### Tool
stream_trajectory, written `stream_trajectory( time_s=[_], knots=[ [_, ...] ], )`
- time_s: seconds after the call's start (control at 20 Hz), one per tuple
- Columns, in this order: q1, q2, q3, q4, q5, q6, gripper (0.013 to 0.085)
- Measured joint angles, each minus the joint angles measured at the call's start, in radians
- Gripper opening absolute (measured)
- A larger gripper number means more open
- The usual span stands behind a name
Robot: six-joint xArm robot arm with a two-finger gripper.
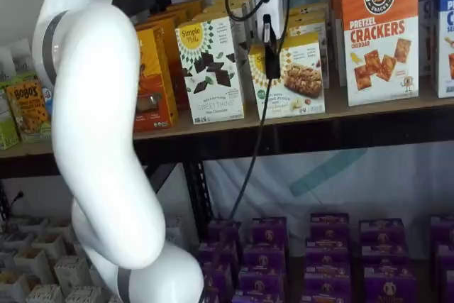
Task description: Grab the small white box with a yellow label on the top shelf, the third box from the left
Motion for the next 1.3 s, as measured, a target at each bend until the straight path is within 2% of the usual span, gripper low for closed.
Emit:
stream_trajectory(
  time_s=[0.05,0.35,0.5,1.0,1.3],
  knots=[
    [-0.001,0.000,0.001,0.002,0.001,-0.001,0.0450],
    [-0.005,-0.003,0.005,0.004,-0.001,-0.005,0.0450],
    [-0.008,-0.003,0.005,0.006,0.001,-0.007,0.0370],
    [-0.015,-0.008,-0.010,0.006,0.051,-0.011,0.0370],
    [-0.033,-0.081,0.052,0.020,0.063,-0.024,0.0370]
  ],
)
